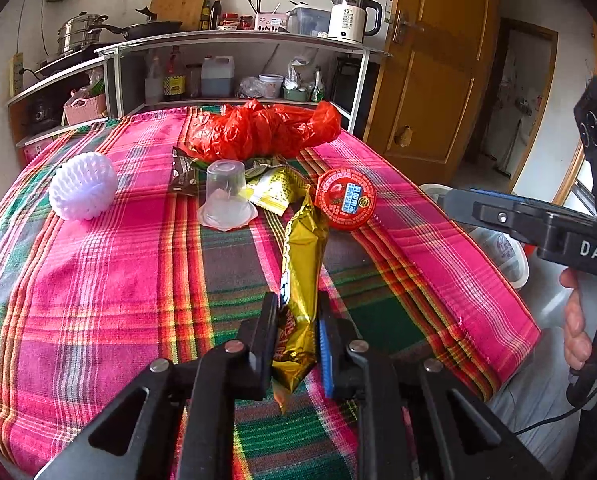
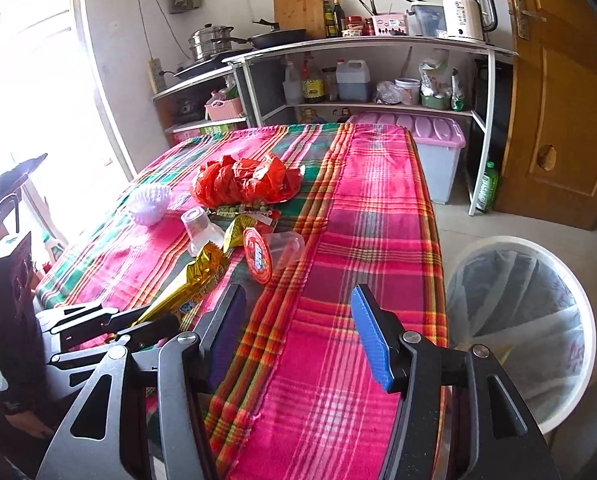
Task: Collect trash
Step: 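Grasp the gold wrapper with the left tool while the right tool returns to the table, then lift the gold wrapper with the left tool while the right tool grasps the clear cup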
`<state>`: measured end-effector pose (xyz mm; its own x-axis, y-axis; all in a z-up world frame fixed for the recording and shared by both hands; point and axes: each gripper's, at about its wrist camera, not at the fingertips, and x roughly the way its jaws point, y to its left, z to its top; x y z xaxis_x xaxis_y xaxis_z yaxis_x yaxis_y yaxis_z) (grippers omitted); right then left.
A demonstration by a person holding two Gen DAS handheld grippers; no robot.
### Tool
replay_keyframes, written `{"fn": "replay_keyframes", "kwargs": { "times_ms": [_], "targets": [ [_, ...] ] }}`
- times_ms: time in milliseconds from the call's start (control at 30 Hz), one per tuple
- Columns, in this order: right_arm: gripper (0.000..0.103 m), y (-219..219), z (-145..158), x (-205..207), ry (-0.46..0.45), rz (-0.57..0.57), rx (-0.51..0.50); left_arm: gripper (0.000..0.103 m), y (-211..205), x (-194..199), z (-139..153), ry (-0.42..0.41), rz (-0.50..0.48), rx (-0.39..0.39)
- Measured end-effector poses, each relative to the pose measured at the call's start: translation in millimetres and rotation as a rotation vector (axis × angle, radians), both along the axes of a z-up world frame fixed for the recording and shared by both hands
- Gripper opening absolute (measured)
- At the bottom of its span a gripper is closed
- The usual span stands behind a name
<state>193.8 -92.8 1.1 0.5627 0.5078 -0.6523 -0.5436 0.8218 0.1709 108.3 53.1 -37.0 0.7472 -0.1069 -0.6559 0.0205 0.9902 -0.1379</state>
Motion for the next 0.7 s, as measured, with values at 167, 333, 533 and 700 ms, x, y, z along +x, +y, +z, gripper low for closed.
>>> {"fn": "replay_keyframes", "kwargs": {
  "times_ms": [167,333,533,700],
  "targets": [
    [0.056,19,-8,22,0.031,0.052,-0.022,0.019,10,0,5,-0.018,0.015,-0.024],
    [0.059,35,-18,44,0.065,0.095,-0.042,0.019,22,1,10,-0.035,0.032,-0.037],
    [0.06,50,-27,67,0.105,0.14,-0.062,0.019,32,6,9,-0.036,0.043,-0.058],
    [0.06,57,-34,75,0.133,0.157,-0.071,0.019,35,10,6,-0.032,0.046,-0.065]
  ]
}}
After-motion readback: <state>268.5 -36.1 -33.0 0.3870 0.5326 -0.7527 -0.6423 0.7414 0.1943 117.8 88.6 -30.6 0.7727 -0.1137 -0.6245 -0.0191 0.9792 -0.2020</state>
